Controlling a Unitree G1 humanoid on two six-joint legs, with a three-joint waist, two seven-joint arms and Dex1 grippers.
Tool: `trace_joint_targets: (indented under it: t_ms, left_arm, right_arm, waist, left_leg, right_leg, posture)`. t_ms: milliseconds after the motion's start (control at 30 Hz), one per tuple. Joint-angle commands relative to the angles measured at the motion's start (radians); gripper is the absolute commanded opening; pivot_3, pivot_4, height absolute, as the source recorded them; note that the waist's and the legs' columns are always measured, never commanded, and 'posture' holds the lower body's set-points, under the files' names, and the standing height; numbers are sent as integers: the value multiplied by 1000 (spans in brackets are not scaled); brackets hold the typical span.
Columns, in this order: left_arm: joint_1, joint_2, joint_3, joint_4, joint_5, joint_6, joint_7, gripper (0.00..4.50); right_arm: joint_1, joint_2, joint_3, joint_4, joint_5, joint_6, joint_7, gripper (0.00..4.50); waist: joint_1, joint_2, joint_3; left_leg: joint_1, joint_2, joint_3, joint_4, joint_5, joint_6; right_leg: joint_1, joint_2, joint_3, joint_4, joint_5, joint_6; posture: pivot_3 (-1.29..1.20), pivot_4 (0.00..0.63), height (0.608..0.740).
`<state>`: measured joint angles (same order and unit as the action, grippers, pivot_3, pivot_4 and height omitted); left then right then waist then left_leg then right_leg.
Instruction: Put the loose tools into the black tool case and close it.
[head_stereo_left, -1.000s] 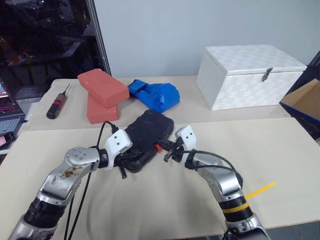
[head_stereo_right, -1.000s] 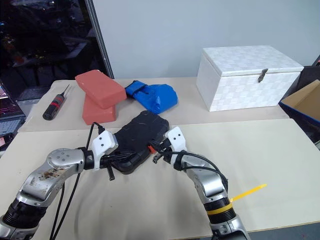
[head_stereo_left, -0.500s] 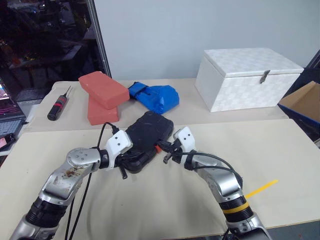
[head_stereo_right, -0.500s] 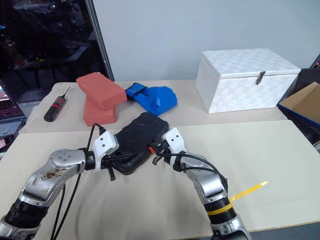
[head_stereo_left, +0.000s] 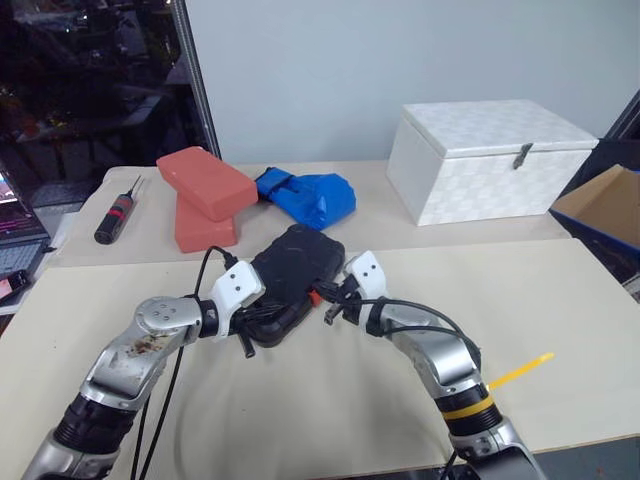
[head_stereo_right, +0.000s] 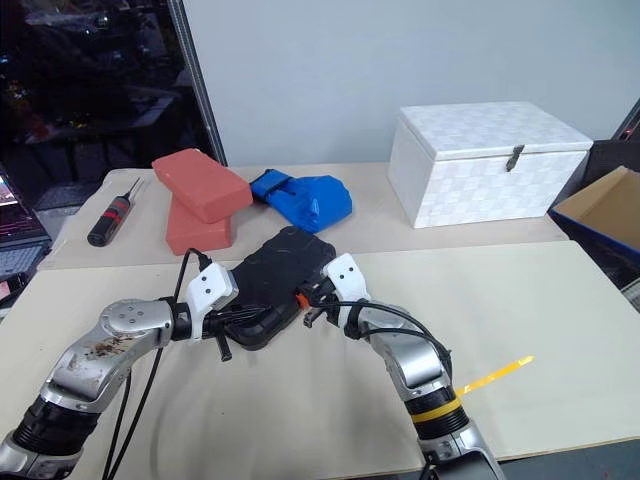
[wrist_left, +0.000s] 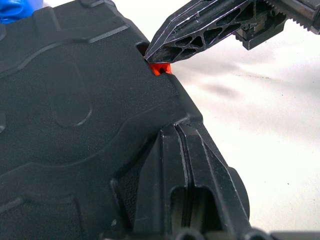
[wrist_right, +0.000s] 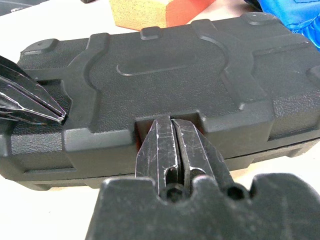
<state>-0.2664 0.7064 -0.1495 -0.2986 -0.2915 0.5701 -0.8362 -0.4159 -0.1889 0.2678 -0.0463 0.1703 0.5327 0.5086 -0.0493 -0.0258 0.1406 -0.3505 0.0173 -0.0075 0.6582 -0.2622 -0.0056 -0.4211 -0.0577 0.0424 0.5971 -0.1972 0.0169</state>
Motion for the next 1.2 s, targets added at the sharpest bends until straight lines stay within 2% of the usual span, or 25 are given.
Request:
trace_joint_targets:
  t_ms: [33,167,200,233,333,400,500,567,600,667,767,833,867,967,1000,1100,1200]
  left_arm:
    - [49,-5,-78,62,46,32,-4,0]
    - [66,-20,-57,47,44,-14,-2,0]
    - [76,-26,-43,36,36,-33,-1,0]
    - [86,-32,-29,26,27,-47,1,0]
    - [123,-73,29,-2,-13,-89,17,0]
    - [146,-95,62,-18,-40,-127,9,0]
    - [158,-105,121,-50,-116,-90,2,0]
    - [168,-114,187,-83,-199,-65,3,0]
    - [186,-100,225,-111,-251,-43,-12,517]
    - [220,-77,279,-153,-324,-12,-33,1005]
    - [293,-31,360,-206,-386,20,-50,2155]
    - [387,13,453,-241,-429,40,-85,2752]
    - [437,33,495,-253,-442,41,-104,3199]
    - [541,68,571,-273,-452,25,-140,4030]
    - [578,78,593,-274,-445,17,-153,4367]
    - [640,88,630,-266,-423,-6,-178,4367]
    - [642,78,632,-251,-448,-4,-179,4367]
  right_arm:
    - [30,-7,42,107,-46,26,-4,62]
    - [22,15,-20,71,-19,-100,-11,62]
    - [31,17,-40,37,5,-143,8,601]
    - [39,23,-68,8,25,-150,1,786]
    - [77,-12,-106,-99,60,-194,44,1757]
    - [106,-44,-133,-170,90,-196,68,2497]
    - [150,-102,-189,-288,153,-158,95,3450]
    - [184,-151,-230,-360,194,-127,117,4141]
    - [218,-196,-264,-409,225,-110,143,4456]
    - [275,-266,-319,-481,280,-81,184,4500]
    - [395,-395,-418,-575,355,-57,275,4500]
    - [509,-477,-542,-619,405,-63,358,4500]
    - [560,-508,-600,-627,419,-76,390,4500]
    - [667,-562,-699,-621,406,-137,456,4500]
    - [700,-569,-733,-617,406,-153,473,4500]
    - [765,-574,-798,-602,400,-192,513,4500]
    - [797,-577,-805,-566,372,-244,540,4500]
  waist:
    - [-1,1,0]
    - [-1,1,0]
    - [-1,0,0]
    - [0,0,0]
    - [4,3,8]
    - [6,4,9]
    - [12,4,10]
    - [15,3,10]
    - [13,3,11]
    - [13,1,11]
    - [12,0,14]
    - [16,-1,17]
    - [16,-2,18]
    - [20,-5,22]
    - [20,-6,23]
    - [30,-9,28]
    - [34,-9,29]
  left_leg:
    - [0,0,0,0,0,0]
    - [0,0,0,0,0,0]
    - [-1,0,0,0,0,0]
    - [-2,0,0,0,0,0]
    - [-6,0,1,0,0,0]
    - [-12,-1,2,0,4,7]
    - [-25,-3,3,0,1,8]
    - [-33,-4,4,0,-1,9]
    - [-36,-4,4,0,-3,10]
    - [-40,-4,4,0,-7,13]
    - [-45,-4,4,1,-9,17]
    - [-45,-4,4,1,-10,18]
    - [-45,-5,4,2,-11,18]
    - [-42,-4,6,3,-12,20]
    - [-39,-4,10,3,-12,20]
    - [-36,-3,12,4,-11,18]
    - [-27,-3,12,4,-11,18]
  right_leg:
    - [0,0,0,-1,0,0]
    - [-1,-1,0,-3,0,1]
    - [-1,-1,0,-3,0,1]
    - [-2,-1,0,-3,0,1]
    - [-2,-2,1,-3,0,2]
    - [-6,-2,1,-2,1,4]
    - [-17,-1,1,0,7,12]
    - [-23,-1,0,-1,8,11]
    - [-26,-1,0,-1,11,6]
    - [-31,-2,2,-2,10,7]
    - [-35,-2,2,-2,9,7]
    - [-35,-3,3,-4,9,8]
    - [-35,-3,3,-4,7,9]
    - [-33,-3,3,-3,5,8]
    - [-31,-3,3,-2,-1,15]
    - [-28,-1,1,-1,-3,7]
    - [-19,0,0,-1,-3,6]
  posture:
    - [0,150,740]
    - [0,150,740]
    - [0,150,740]
    - [0,150,740]
    - [0,150,740]
    - [0,150,740]
    - [0,150,740]
    - [0,150,740]
    - [0,150,740]
    - [0,150,740]
    - [0,150,740]
    - [0,150,740]
    - [0,150,740]
    - [0,150,740]
    - [0,150,740]
    - [0,150,740]
    - [0,150,740]
